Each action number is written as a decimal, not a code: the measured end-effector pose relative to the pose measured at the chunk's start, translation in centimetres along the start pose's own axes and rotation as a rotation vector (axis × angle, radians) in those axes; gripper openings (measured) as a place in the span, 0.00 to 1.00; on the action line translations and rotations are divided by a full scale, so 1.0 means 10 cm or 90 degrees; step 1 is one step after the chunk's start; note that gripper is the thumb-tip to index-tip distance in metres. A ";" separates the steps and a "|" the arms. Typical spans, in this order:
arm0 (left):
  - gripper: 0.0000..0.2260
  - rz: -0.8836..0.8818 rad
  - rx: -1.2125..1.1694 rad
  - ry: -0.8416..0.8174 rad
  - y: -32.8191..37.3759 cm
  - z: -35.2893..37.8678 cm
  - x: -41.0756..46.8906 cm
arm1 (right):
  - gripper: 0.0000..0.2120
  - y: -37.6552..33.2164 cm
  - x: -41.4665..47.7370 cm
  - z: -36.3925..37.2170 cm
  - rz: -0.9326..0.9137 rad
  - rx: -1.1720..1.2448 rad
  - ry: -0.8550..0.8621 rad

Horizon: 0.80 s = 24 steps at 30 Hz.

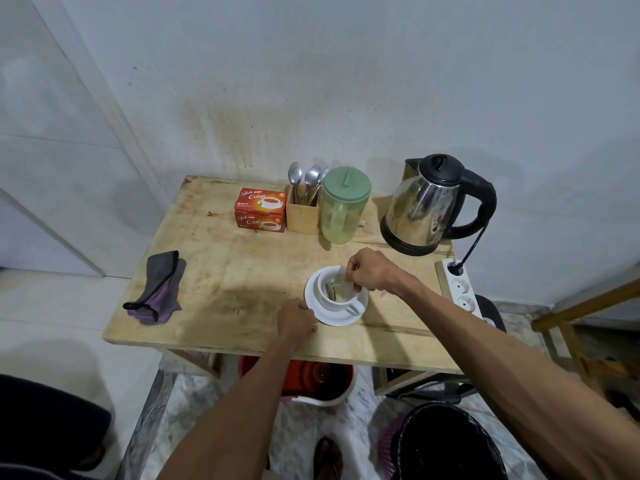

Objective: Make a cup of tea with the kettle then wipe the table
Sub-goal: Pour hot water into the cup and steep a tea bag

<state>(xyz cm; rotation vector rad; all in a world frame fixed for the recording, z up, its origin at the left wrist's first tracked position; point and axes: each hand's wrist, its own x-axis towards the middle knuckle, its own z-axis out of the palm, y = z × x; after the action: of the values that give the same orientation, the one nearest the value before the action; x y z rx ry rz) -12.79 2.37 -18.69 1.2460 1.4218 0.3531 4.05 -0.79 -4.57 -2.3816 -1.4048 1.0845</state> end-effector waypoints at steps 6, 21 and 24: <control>0.04 -0.024 -0.009 0.004 -0.02 -0.01 0.03 | 0.10 -0.10 -0.04 -0.09 -0.046 0.127 0.037; 0.03 -0.030 -0.022 0.003 0.01 -0.01 0.01 | 0.12 -0.10 -0.09 -0.02 -0.012 0.077 0.047; 0.03 -0.026 -0.019 0.002 0.00 -0.01 0.02 | 0.11 -0.14 -0.09 -0.10 -0.033 0.131 0.061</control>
<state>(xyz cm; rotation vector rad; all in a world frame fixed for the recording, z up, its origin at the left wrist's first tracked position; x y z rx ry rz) -12.81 2.55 -18.76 1.1910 1.4384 0.3473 3.49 -0.58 -2.73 -2.2087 -1.2520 1.0330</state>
